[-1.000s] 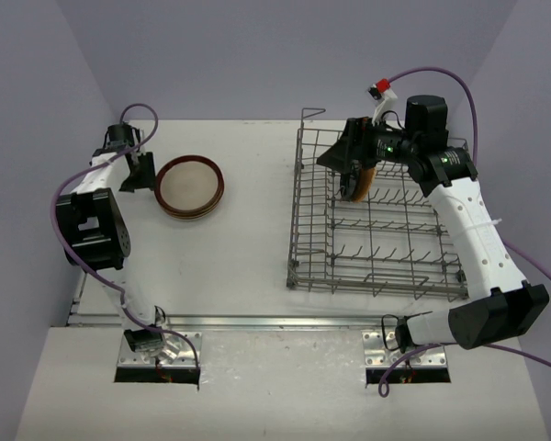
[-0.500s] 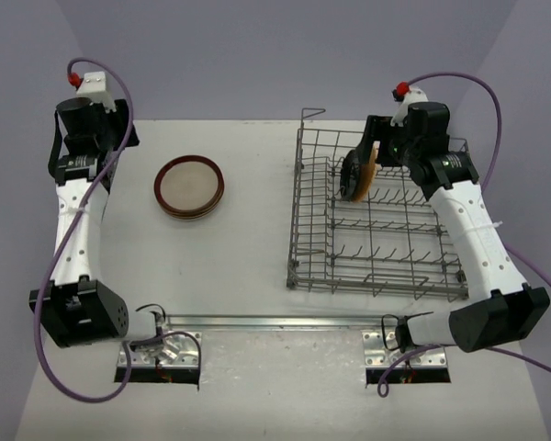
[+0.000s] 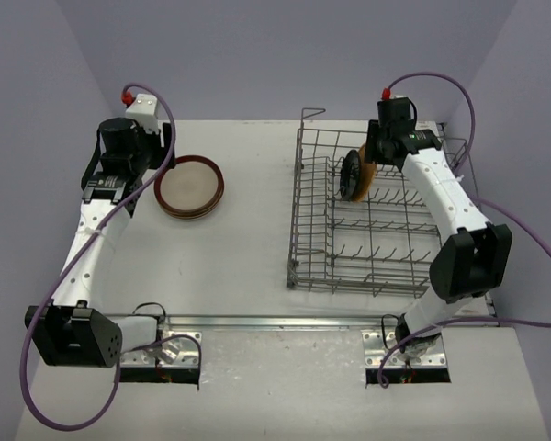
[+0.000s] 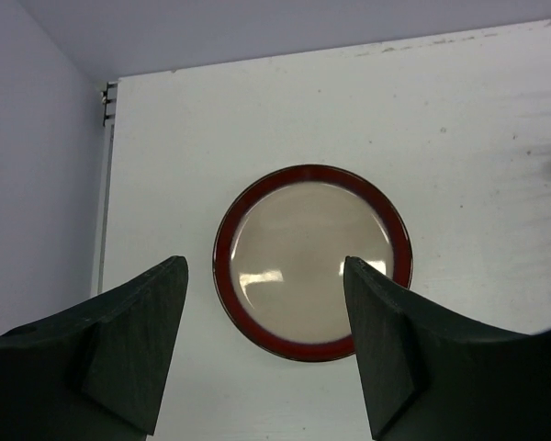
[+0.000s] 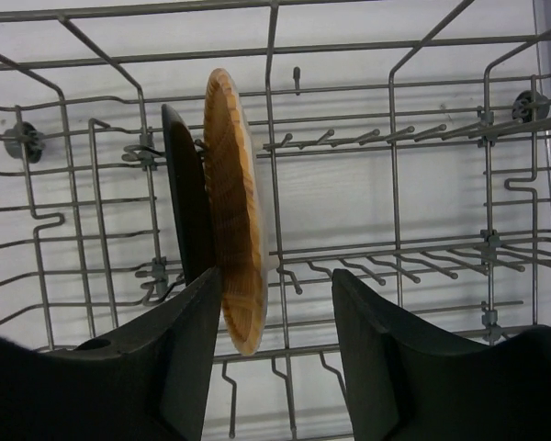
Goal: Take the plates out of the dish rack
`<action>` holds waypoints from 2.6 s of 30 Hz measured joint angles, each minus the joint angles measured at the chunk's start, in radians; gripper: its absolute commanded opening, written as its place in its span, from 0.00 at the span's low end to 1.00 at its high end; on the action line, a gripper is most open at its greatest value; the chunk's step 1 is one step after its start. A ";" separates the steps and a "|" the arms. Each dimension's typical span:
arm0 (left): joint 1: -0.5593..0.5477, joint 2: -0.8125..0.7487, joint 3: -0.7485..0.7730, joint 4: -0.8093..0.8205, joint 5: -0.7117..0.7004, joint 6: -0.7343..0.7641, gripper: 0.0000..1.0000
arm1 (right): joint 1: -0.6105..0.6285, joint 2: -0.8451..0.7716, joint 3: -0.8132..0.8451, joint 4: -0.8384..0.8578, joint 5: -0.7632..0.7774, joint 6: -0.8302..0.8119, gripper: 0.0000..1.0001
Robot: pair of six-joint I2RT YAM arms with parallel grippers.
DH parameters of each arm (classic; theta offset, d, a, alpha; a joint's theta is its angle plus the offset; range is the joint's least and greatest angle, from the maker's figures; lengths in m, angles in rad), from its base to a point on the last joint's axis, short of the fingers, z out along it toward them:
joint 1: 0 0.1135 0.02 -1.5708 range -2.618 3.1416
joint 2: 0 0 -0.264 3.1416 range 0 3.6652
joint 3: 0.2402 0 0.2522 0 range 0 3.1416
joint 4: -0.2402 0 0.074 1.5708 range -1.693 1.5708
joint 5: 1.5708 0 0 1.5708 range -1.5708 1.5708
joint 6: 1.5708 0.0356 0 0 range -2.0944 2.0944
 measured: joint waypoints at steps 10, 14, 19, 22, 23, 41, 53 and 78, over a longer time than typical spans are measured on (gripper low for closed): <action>-0.027 -0.062 -0.024 -0.001 -0.038 0.040 0.69 | 0.000 0.093 0.008 0.026 0.054 -0.005 0.29; -0.031 -0.062 -0.026 0.000 -0.044 0.044 0.83 | 0.000 0.134 0.011 0.022 0.016 -0.009 0.00; -0.031 -0.062 -0.030 0.001 -0.047 0.054 1.00 | -0.003 0.154 0.057 -0.027 -0.023 -0.021 0.00; -0.031 -0.062 -0.030 0.001 -0.048 0.055 1.00 | -0.005 0.151 0.078 -0.048 -0.040 -0.030 0.00; -0.031 -0.062 -0.030 0.001 -0.049 0.054 1.00 | -0.005 0.149 0.081 -0.052 -0.044 -0.037 0.00; -0.031 -0.052 -0.029 -0.009 -0.056 0.032 1.00 | 0.154 0.028 0.119 0.066 0.150 -0.313 0.00; -0.031 -0.052 0.048 -0.051 0.155 -0.048 1.00 | 0.169 -0.111 0.171 0.121 0.047 -0.424 0.00; -0.106 0.014 0.107 -0.030 1.039 -0.321 0.84 | 0.199 -0.237 0.015 0.098 -1.106 -0.015 0.00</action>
